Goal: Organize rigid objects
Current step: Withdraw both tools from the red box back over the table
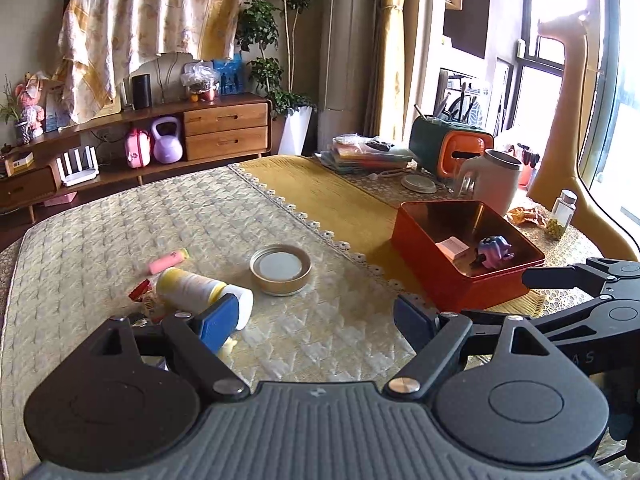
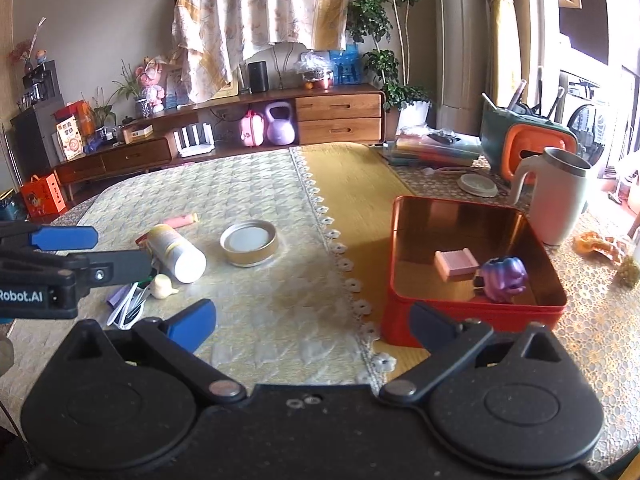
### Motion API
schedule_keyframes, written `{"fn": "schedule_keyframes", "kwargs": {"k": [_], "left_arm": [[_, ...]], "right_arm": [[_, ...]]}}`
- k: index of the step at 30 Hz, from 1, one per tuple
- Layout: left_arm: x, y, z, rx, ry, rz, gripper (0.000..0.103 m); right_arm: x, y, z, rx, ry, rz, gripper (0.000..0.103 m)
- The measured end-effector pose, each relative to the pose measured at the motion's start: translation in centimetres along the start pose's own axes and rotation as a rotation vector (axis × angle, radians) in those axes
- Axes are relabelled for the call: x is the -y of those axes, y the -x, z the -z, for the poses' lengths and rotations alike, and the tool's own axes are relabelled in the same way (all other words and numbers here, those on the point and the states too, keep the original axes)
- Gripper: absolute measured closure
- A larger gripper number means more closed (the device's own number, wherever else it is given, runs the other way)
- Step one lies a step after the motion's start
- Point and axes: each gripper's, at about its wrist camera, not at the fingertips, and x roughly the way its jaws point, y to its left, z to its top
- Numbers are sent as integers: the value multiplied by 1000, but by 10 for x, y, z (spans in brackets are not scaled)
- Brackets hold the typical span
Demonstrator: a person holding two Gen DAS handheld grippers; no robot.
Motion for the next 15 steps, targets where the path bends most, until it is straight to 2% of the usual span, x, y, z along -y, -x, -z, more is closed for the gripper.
{"fn": "schedule_keyframes", "kwargs": {"k": [4, 15], "left_arm": [[-21, 1, 10, -10, 44, -12, 18], [-56, -7, 32, -14, 79, -73, 18]], "right_arm": [[-12, -10, -3, -12, 4, -10, 1], [-37, -44, -8, -43, 51, -21, 3]]}}
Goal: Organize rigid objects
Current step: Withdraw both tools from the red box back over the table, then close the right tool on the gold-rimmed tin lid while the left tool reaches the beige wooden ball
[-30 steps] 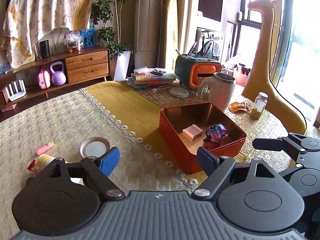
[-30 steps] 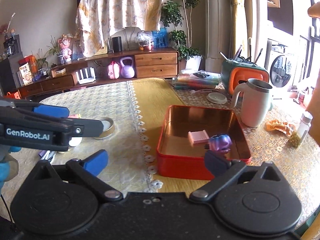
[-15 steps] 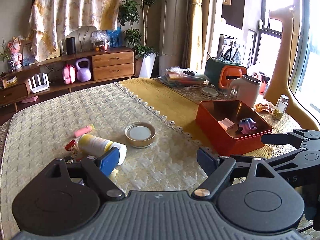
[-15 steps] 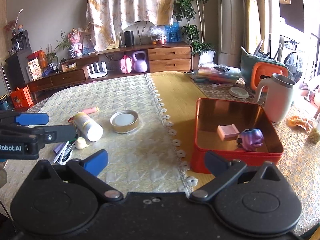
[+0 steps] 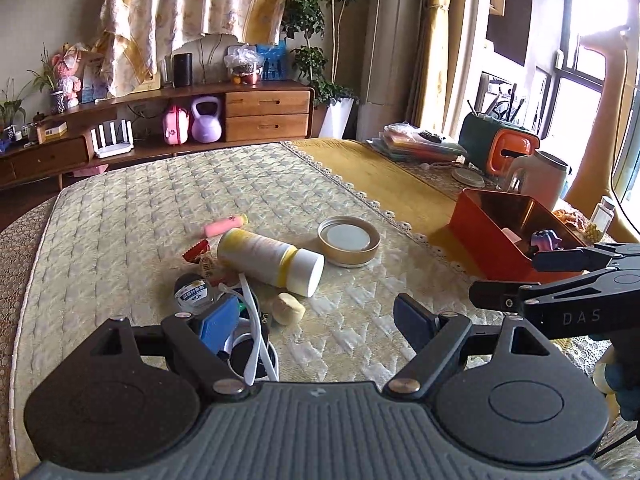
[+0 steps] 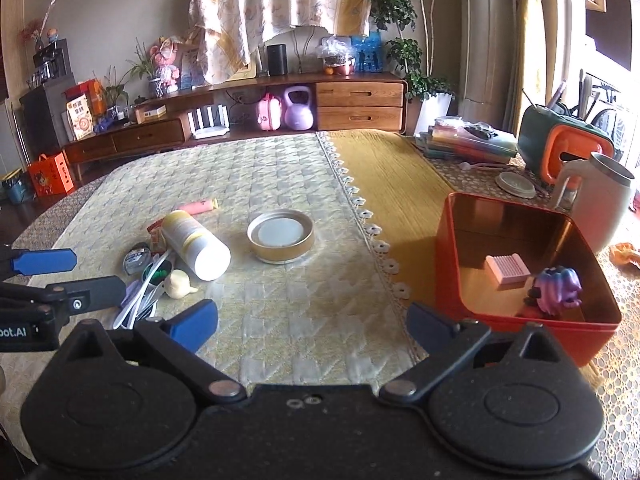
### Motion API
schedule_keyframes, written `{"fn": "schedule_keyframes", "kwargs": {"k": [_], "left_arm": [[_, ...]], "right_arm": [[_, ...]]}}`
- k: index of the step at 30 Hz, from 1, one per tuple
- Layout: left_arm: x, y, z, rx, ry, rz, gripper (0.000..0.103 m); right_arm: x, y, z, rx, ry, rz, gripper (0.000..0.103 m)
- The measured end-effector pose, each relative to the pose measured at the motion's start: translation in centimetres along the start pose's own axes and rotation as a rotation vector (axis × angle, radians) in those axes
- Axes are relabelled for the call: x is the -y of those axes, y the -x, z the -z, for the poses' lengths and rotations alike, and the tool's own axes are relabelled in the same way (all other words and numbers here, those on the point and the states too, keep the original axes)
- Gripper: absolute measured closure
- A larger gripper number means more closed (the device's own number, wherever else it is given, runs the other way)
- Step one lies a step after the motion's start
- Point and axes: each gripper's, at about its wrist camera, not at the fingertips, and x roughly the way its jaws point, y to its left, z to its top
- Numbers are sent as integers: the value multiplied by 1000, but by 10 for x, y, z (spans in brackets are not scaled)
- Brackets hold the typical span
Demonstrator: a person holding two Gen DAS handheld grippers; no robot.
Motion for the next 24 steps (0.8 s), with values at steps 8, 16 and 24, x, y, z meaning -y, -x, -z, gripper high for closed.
{"fn": "schedule_keyframes", "kwargs": {"k": [8, 16, 24], "left_arm": [[-14, -19, 6, -23, 11, -10, 19], [-29, -38, 13, -51, 31, -23, 29], [-35, -48, 13, -59, 25, -16, 34]], "right_arm": [[-8, -31, -8, -21, 23, 20, 6], [-13, -63, -18, -45, 56, 24, 9], [-16, -87, -25, -68, 72, 14, 11]]}}
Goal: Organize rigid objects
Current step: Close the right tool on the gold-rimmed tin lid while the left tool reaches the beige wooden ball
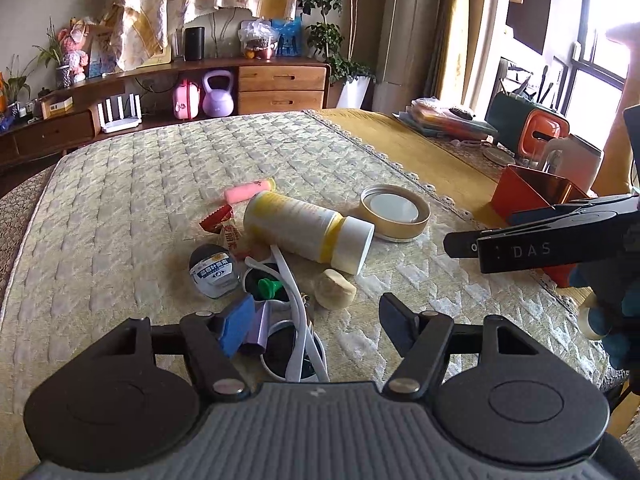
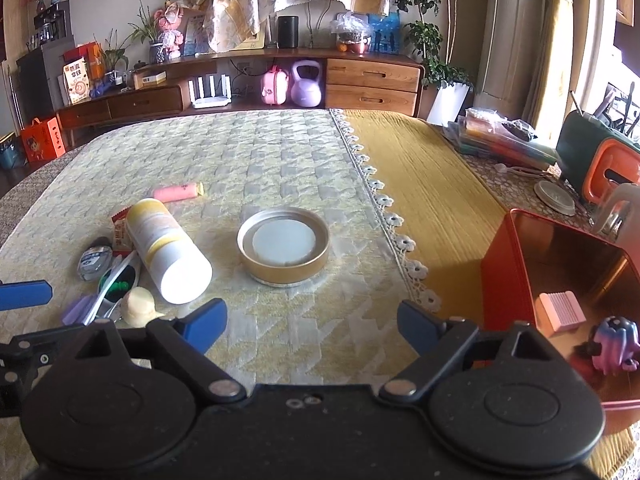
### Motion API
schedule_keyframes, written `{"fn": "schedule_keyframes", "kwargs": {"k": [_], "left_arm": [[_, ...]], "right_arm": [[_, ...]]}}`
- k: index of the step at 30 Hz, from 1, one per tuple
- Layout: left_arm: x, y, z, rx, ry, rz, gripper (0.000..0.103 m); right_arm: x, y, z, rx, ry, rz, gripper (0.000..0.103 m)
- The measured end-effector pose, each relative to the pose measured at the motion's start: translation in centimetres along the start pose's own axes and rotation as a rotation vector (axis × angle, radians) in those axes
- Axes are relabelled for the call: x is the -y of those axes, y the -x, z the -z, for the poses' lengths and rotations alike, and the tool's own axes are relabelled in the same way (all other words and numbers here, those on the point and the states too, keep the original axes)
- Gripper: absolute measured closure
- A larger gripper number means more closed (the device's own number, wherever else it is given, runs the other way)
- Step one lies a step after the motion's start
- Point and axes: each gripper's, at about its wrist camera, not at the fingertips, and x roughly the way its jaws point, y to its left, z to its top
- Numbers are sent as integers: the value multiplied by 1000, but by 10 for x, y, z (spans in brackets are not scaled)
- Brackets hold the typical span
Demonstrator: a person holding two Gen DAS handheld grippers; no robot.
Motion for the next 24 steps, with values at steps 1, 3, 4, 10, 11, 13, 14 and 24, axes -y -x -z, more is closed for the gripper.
{"fn": "schedule_keyframes", "kwargs": {"k": [1, 3, 4, 10, 11, 13, 14, 24], "left_arm": [[0, -1, 0, -2, 0, 0, 34], [-2, -2, 0, -5, 7, 1, 34], [-4, -2, 0, -5, 14, 2, 37], [-6, -8, 0, -17, 17, 0, 40], [-5, -9, 0, -19, 15, 2, 41], [0, -13, -2, -19, 1, 9, 44], [3, -15, -3, -17, -8, 14, 44], [22, -42, -12, -25, -69, 22, 57]], "right_arm": [[0, -2, -1, -2, 1, -2, 11], [-1, -7, -3, -5, 6, -5, 11], [-1, -9, -4, -6, 9, -6, 11], [-1, -18, -8, -11, 17, -12, 12], [-1, -20, -9, -12, 17, -14, 12], [-1, -23, -10, -13, 21, -14, 13], [-1, -25, -10, -15, 23, -13, 13], [4, -44, -17, -29, 18, -21, 15]]}}
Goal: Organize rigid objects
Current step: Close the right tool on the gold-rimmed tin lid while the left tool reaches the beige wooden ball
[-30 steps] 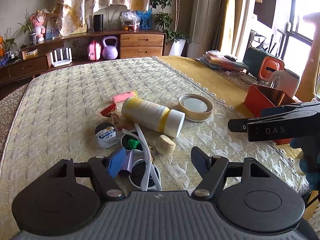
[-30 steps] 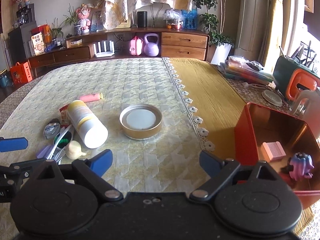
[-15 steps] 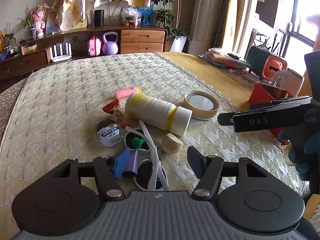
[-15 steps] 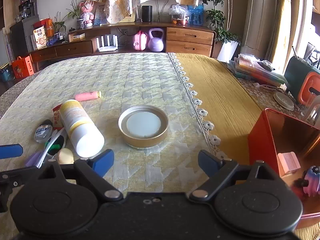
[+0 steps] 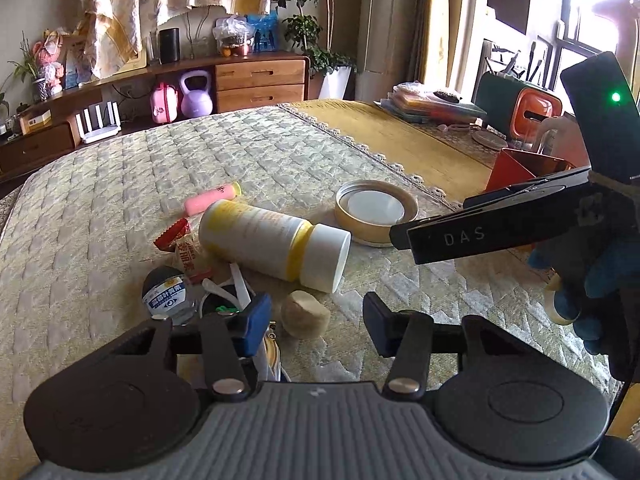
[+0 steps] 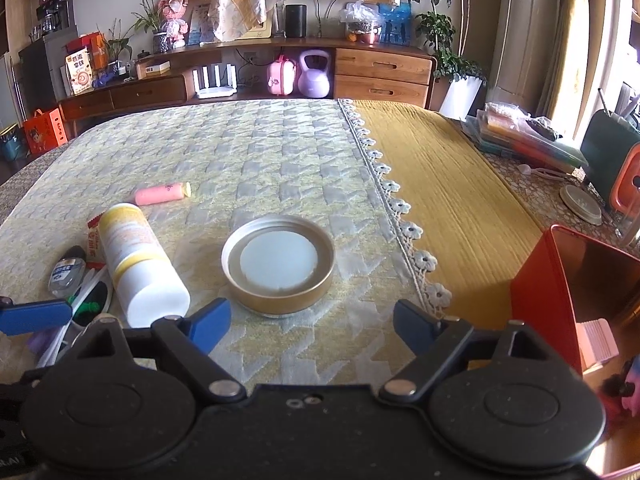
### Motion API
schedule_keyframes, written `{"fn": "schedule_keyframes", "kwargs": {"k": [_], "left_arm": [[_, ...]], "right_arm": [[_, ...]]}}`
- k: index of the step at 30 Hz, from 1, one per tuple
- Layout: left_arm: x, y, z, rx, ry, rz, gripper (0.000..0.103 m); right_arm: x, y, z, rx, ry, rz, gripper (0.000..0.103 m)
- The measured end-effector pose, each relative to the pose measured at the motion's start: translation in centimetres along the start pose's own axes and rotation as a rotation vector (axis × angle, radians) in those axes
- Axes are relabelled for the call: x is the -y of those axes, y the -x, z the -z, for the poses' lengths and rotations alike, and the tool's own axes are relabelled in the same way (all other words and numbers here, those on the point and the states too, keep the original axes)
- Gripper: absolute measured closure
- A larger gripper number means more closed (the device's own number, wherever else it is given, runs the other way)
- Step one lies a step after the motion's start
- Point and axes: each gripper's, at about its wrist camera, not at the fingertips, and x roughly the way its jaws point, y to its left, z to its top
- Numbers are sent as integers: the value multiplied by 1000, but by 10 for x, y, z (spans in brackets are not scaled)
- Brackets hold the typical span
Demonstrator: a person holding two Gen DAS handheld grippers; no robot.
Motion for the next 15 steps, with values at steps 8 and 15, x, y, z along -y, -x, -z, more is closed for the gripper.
{"fn": "schedule_keyframes", "kwargs": {"k": [8, 15], "left_arm": [[0, -21, 0, -34, -6, -20, 62], [4, -27, 2, -28, -42, -45, 69]], "right_arm": [[-3, -21, -8, -12, -1, -26, 18], [-12, -36, -10, -26, 15, -42, 22]]}}
